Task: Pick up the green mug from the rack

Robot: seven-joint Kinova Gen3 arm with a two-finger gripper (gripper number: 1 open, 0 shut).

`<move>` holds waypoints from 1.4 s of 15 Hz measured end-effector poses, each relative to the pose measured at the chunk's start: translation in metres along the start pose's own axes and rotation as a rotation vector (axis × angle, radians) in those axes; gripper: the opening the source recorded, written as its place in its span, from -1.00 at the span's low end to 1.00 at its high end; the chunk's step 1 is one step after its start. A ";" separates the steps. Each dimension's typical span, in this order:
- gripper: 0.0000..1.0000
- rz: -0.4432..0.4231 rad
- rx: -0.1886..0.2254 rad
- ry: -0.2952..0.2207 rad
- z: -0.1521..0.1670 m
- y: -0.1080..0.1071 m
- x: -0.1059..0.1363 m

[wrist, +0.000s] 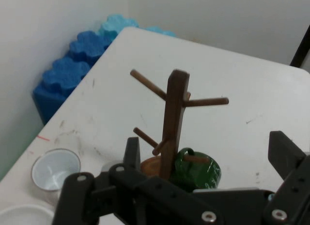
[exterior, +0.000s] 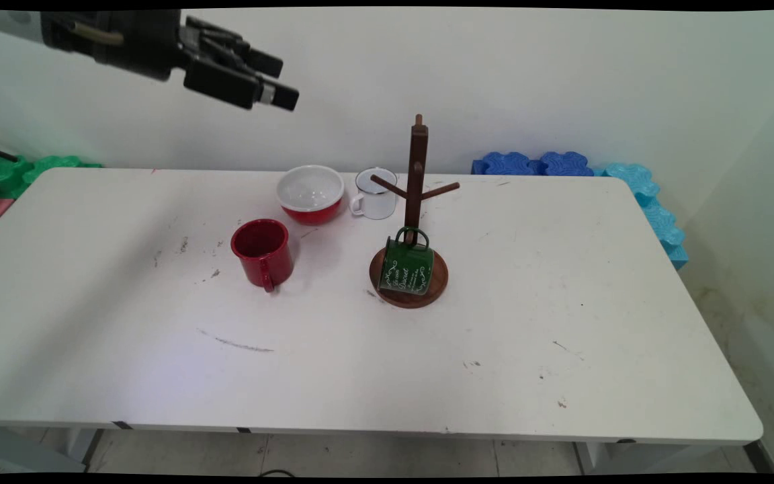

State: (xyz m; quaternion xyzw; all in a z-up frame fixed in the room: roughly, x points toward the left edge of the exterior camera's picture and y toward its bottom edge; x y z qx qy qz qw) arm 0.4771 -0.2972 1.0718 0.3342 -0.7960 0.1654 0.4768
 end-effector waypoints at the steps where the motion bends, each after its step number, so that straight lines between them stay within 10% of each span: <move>1: 1.00 -0.007 -0.001 -0.006 0.002 -0.001 -0.006; 21: 1.00 -0.205 -0.088 -0.096 0.069 -0.024 -0.092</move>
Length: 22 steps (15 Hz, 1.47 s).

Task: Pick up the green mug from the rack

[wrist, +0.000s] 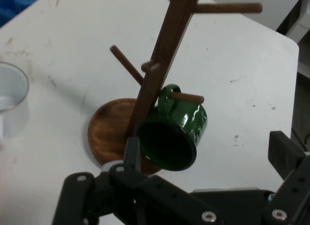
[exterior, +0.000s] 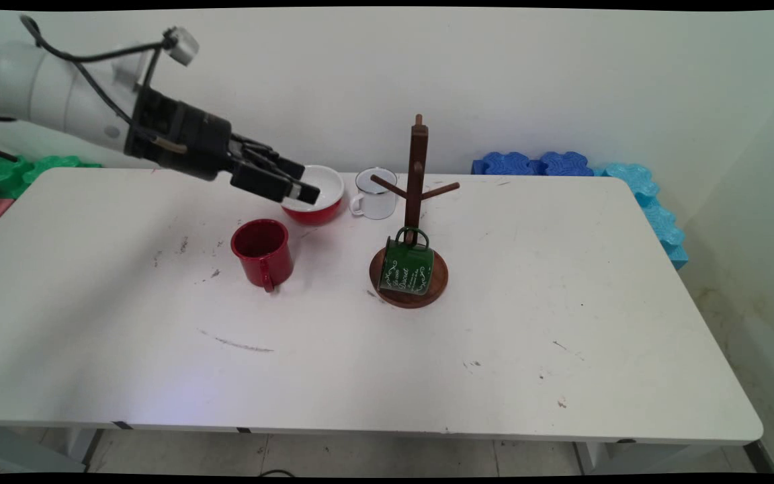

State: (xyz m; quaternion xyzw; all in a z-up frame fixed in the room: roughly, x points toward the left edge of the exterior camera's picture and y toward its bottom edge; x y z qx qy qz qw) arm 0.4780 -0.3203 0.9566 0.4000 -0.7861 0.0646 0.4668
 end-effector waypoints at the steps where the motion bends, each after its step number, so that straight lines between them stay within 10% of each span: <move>1: 1.00 -0.013 -0.005 -0.003 0.005 -0.002 -0.004; 22: 1.00 -0.204 -0.070 -0.035 0.108 -0.028 -0.065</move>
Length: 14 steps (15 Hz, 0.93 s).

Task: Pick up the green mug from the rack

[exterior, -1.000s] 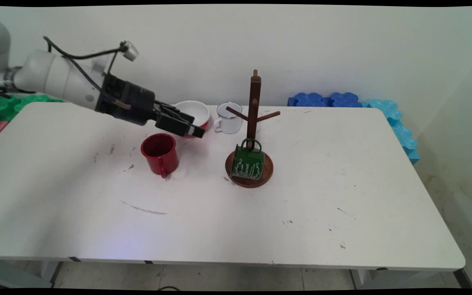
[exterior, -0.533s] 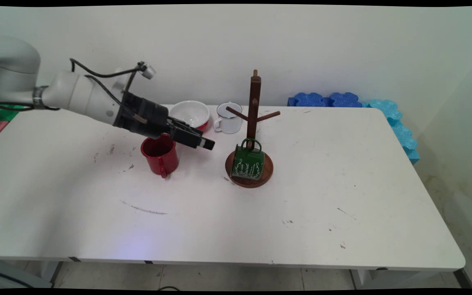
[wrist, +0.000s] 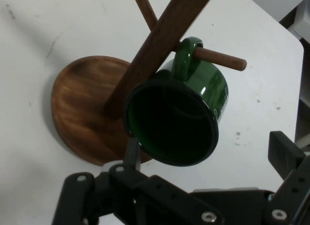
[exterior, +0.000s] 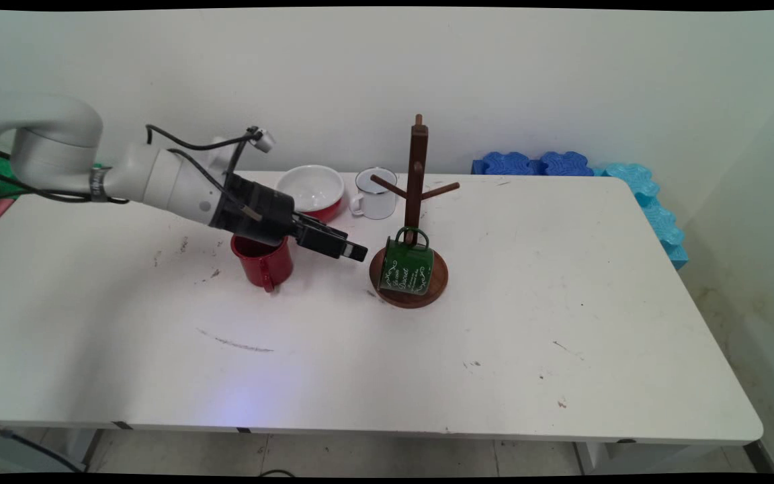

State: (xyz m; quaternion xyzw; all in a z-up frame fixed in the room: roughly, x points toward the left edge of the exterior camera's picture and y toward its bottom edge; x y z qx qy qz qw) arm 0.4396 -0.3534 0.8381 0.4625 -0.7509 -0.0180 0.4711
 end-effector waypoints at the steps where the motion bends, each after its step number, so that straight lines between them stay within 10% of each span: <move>1: 1.00 -0.005 -0.006 0.002 0.004 -0.001 -0.001; 14: 1.00 -0.049 -0.064 0.030 0.052 -0.014 -0.006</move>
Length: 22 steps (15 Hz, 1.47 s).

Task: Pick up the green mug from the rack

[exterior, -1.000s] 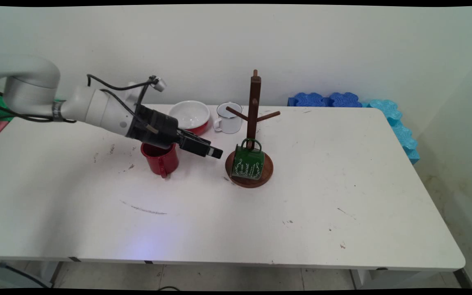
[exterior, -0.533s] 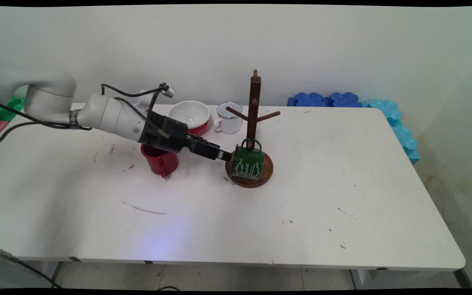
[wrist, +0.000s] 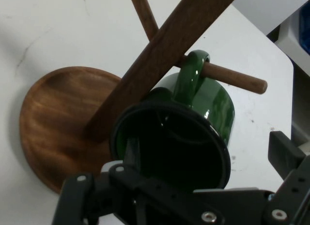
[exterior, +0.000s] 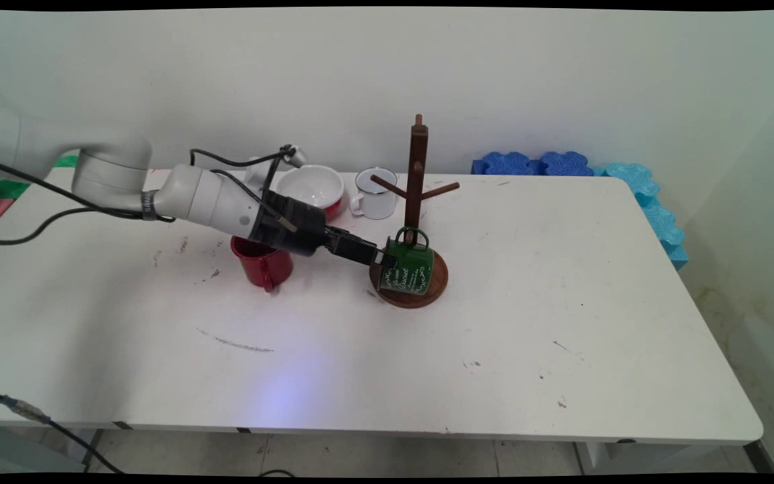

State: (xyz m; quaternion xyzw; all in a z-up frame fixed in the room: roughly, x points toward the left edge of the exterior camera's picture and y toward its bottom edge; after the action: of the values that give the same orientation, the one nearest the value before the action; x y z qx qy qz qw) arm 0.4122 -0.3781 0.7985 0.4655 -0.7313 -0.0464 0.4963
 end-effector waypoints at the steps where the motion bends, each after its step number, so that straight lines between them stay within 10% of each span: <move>1: 1.00 -0.001 -0.004 0.000 0.003 0.000 0.000; 15: 1.00 0.005 -0.016 -0.012 0.007 -0.007 -0.007; 16: -1.00 0.006 -0.016 -0.012 0.007 -0.007 -0.007; 22: -1.00 0.008 -0.014 -0.013 0.005 -0.010 -0.008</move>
State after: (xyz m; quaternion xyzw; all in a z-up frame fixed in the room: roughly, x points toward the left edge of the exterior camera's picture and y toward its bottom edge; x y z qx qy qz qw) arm 0.4156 -0.3799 0.7856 0.4590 -0.7361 -0.0524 0.4948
